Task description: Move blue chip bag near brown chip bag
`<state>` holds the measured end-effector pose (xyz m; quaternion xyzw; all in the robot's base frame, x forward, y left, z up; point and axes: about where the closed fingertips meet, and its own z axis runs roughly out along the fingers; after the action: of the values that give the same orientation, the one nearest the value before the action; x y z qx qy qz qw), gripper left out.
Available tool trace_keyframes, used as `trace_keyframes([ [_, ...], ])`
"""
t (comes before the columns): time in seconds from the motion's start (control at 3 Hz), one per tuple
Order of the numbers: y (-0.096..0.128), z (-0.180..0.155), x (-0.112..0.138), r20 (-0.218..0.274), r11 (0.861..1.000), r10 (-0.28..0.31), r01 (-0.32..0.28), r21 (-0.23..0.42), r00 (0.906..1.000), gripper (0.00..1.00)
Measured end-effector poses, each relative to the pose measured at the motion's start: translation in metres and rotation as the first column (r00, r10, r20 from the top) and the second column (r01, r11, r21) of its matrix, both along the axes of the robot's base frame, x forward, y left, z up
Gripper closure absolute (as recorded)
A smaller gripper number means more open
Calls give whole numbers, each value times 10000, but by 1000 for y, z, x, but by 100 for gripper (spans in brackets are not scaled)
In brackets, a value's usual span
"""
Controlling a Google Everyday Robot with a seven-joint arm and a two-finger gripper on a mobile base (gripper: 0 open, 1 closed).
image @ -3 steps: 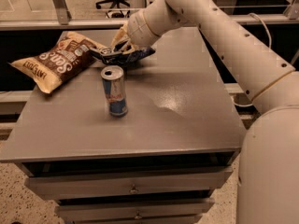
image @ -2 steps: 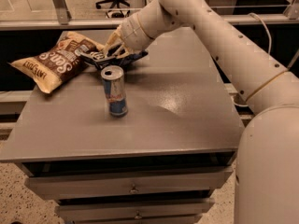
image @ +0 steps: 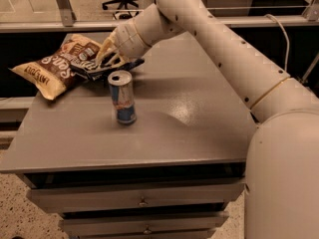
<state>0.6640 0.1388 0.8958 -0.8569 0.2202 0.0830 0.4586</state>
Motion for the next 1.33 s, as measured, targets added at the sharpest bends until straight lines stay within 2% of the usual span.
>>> trace_keyframes([
  [0.33,23,1,-2,-93,9992,151,-147,368,9998,12],
  [0.67,36,1,-1,-180,9985,102,-92,548,9998,0],
  [1.0,23,7,16,-121,9967,-645,650,486,9978,0],
  [1.33,-3,14,36,80,9878,-1520,1516,362,9883,0],
])
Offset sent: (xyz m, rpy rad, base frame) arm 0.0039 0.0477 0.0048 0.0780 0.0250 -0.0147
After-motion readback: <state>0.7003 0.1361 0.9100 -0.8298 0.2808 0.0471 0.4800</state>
